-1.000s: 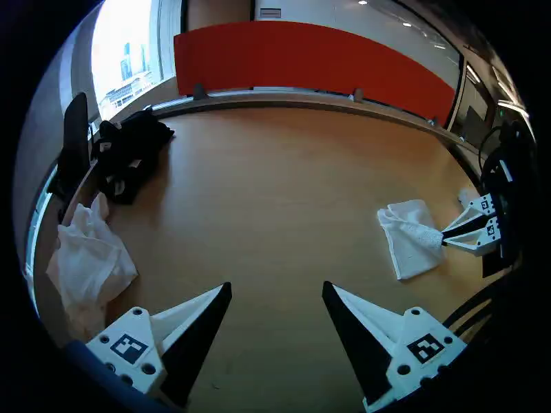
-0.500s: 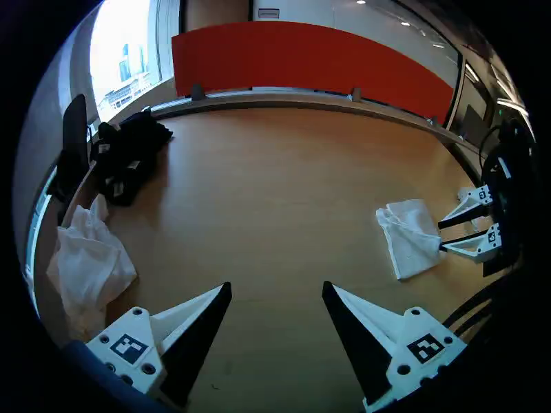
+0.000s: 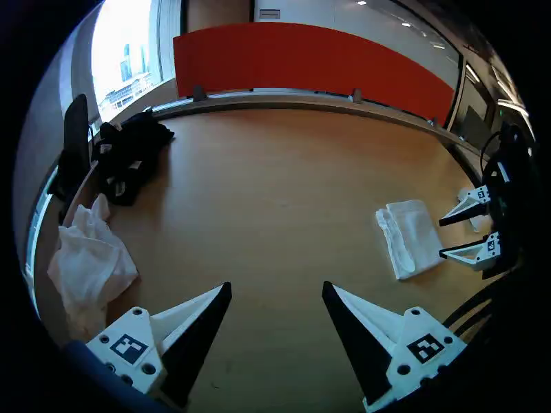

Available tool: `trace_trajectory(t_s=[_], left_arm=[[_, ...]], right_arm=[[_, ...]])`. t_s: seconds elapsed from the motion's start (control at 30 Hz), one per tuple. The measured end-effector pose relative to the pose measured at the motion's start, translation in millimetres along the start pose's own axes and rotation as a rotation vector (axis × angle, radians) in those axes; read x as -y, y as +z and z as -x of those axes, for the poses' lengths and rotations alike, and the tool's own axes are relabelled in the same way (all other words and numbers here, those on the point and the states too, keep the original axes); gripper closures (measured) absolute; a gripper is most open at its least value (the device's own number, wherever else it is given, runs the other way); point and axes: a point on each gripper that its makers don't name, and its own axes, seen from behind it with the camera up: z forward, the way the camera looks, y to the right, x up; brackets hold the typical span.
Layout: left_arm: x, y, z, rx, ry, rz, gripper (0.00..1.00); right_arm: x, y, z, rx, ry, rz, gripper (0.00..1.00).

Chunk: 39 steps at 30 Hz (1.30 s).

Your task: Fold towel

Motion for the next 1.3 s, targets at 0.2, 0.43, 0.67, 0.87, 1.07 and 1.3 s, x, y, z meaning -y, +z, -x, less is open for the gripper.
trace_trajectory(t_s=[0.2,0.43,0.67,0.87,1.07,1.3], left_arm=[[-0.2,-0.2,0.1,0.0,0.0,0.0,0.02],[-1.2,0.1,0.6,0.001,0.004,0.002,0.02],[-2.5,1.2,-1.8,-0.001,0.008,0.003,0.02],[-4.6,1.6,-1.3,0.0,0.011,0.004,0.02],[-6.9,2.5,-0.6,0.002,0.011,0.006,0.02],[-8.2,3.7,-0.3,0.004,0.012,0.008,0.02]], right_arm=[[-4.1,-2.7,19.3,0.024,0.02,0.012,0.21],[-9.3,-8.6,46.6,0.06,0.043,0.028,0.21],[-13.4,-12.6,67.6,0.088,0.062,0.037,0.21],[-12.0,-10.2,79.6,0.106,0.075,0.035,0.23],[-9.0,-5.4,89.8,0.123,0.089,0.025,0.26],[-7.3,-0.4,93.3,0.128,0.11,0.017,0.43]])
